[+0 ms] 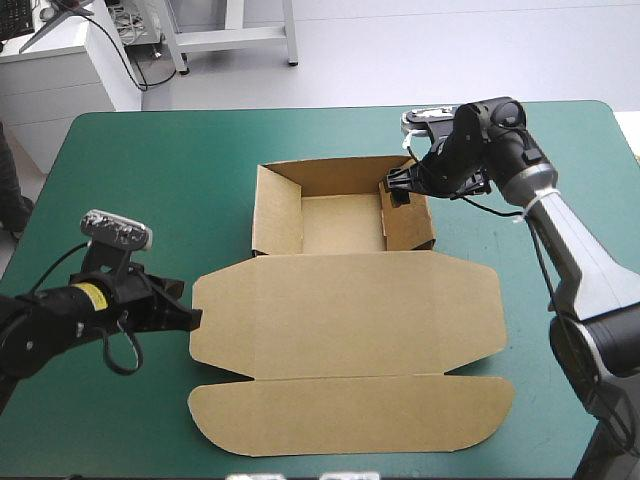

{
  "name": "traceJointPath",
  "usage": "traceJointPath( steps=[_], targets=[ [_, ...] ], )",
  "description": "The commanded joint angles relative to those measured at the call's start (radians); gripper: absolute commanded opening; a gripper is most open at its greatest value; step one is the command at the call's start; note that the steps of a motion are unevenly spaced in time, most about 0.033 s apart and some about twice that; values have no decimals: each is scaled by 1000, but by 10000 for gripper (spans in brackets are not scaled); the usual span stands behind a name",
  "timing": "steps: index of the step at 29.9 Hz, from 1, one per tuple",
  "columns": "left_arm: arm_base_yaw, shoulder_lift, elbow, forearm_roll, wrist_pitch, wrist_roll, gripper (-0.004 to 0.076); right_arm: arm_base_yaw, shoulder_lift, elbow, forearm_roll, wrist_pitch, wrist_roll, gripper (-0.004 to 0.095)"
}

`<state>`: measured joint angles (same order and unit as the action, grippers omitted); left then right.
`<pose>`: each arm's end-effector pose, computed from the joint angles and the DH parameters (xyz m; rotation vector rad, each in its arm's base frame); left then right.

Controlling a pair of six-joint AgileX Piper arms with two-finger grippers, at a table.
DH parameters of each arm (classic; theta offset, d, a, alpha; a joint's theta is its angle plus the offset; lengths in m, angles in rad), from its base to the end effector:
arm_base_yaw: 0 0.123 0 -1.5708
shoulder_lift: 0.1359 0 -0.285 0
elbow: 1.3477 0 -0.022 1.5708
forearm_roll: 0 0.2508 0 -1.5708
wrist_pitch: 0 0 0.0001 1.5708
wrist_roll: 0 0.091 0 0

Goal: Fold the box

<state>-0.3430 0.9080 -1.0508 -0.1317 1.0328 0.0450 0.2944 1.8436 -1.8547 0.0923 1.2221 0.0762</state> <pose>0.1462 -0.0631 0.3831 0.4343 2.3452 -0.3088 0.3804 0.1236 0.3493 -0.2791 2.6952 0.2386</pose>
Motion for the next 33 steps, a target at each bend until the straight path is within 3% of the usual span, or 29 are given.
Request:
traceJointPath(
  steps=[1, 11, 16, 19, 24, 33],
  targets=[
    [-4, -99, 73, -21, -109, 3, -8, -2, 7, -40, -4, -44, 5, 891],
    [-4, -256, 212, -14, -131, 11, -8, -2, 121, -49, -13, -35, 5, 890],
    [-4, -266, 214, -14, -131, 11, -8, -2, 140, -49, -7, -15, 5, 819],
    [-4, -266, 214, -14, -131, 11, -8, -2, 151, -51, -9, 24, 5, 617],
    [-4, -266, 214, -14, -131, 11, -8, -2, 153, -51, -9, 29, -5, -18],
    [-4, -266, 214, -14, -131, 11, -8, -4, 117, -51, -29, 29, -15, -19]
  ],
)
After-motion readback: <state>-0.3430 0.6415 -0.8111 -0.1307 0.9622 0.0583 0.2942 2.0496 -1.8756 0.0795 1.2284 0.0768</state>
